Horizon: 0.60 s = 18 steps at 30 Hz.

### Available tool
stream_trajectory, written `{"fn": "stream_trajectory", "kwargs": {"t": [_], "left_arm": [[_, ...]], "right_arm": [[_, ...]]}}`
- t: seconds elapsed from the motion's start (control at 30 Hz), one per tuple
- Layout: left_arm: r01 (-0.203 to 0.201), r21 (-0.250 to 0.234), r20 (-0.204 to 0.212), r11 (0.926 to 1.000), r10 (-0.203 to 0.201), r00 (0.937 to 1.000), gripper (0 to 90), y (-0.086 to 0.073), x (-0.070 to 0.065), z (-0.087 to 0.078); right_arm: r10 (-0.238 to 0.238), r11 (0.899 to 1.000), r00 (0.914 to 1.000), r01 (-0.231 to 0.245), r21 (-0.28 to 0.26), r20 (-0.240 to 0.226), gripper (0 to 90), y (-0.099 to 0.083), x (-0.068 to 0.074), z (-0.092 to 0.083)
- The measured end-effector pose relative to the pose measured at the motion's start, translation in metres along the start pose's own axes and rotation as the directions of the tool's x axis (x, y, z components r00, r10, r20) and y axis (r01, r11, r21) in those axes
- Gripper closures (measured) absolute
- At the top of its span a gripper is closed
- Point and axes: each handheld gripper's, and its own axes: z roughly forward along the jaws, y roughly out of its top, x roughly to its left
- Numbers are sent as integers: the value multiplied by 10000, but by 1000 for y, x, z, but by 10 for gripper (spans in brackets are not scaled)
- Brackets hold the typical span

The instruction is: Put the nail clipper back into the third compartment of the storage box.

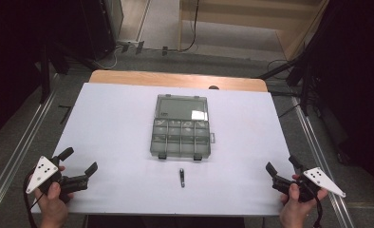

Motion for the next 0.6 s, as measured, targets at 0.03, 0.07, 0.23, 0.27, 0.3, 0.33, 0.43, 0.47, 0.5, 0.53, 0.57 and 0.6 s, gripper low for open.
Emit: {"fn": "stream_trajectory", "kwargs": {"t": [0.03,0.07,0.23,0.27,0.3,0.33,0.43,0.47,0.5,0.53,0.57,0.6], "left_arm": [[7,27,14,10000,-7,10000,0,0,0,0],[23,41,22,10000,-23,10000,0,0,0,0],[44,41,80,10000,-44,10000,0,0,0,1],[61,39,77,10000,-61,10000,0,0,0,1],[74,31,74,10000,-74,9999,0,-1,0,1],[84,29,78,10000,-84,9999,0,-1,0,1],[100,34,82,9999,-100,9999,0,-1,0,2],[106,31,81,9999,-106,9999,0,-1,0,2],[105,40,80,9999,-106,9999,0,-1,0,2],[71,65,78,10000,-72,9999,0,-1,0,2],[75,68,72,9999,-75,9999,0,-1,0,2],[55,85,71,9999,-56,10000,0,-1,0,2]], "right_arm": [[-160,9998,9999,160,73,18,23,1,3,1],[-214,9996,9997,213,167,89,24,1,5,2],[-407,9986,9990,413,344,-158,22,4,15,4],[-452,9983,9988,458,352,-187,22,4,17,4],[-443,9983,9987,452,375,-250,22,5,19,4],[-486,9980,9984,496,383,-275,20,6,21,4],[-624,9969,9972,642,463,-401,19,8,29,6],[-692,9962,9967,713,497,-437,18,8,31,7],[-699,9960,9964,723,522,-478,15,9,33,7],[-695,9957,9962,726,583,-532,10,9,36,8],[-722,9951,9955,760,630,-610,5,10,38,9],[-693,9952,9952,737,637,-686,0,11,40,9]]}}
